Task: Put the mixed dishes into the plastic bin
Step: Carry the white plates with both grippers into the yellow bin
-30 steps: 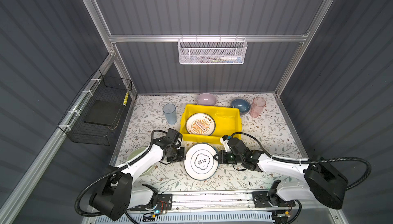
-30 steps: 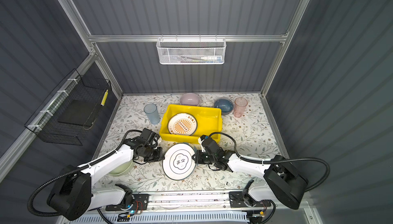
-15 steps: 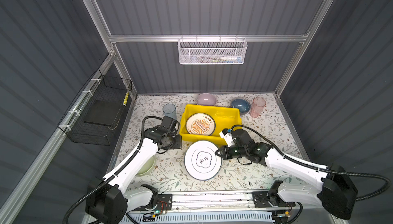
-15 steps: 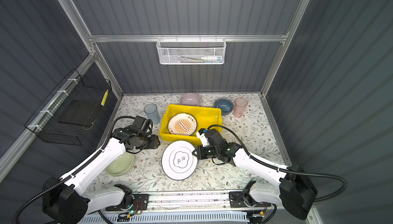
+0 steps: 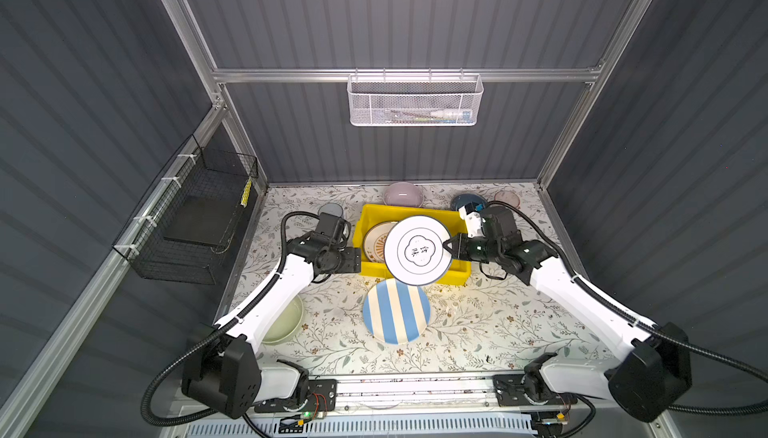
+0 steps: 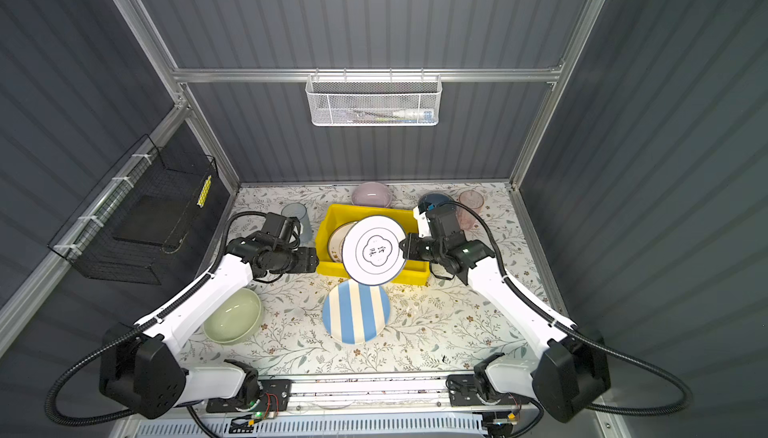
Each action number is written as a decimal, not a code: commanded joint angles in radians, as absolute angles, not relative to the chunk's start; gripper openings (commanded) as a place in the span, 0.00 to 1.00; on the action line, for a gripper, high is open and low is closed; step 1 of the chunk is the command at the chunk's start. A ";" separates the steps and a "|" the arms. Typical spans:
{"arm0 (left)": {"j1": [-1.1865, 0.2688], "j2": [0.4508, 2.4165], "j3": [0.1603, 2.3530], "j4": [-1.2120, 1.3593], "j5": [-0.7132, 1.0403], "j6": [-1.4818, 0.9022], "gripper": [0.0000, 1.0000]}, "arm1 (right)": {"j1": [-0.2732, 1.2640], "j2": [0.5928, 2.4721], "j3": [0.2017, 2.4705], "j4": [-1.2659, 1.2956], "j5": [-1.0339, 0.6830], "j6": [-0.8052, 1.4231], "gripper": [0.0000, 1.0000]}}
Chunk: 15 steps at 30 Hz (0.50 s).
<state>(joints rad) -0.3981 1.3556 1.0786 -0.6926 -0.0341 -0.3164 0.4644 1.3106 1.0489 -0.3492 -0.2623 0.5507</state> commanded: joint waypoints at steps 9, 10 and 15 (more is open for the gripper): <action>-0.374 1.458 1.143 -0.630 -0.002 -0.249 0.77 | 0.452 1.591 1.256 -0.256 -0.185 0.656 0.00; -0.373 1.470 1.148 -0.627 0.007 -0.249 0.76 | 0.451 1.604 1.256 -0.237 -0.185 0.666 0.00; -0.365 1.534 1.182 -0.608 0.041 -0.258 0.67 | 0.456 1.666 1.256 -0.172 -0.183 0.714 0.00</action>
<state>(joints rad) -0.3733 1.5021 1.1423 -0.6228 0.0036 -0.2687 0.4522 1.6558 1.2236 -0.2600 -0.1822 0.6662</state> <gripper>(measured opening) 0.687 0.081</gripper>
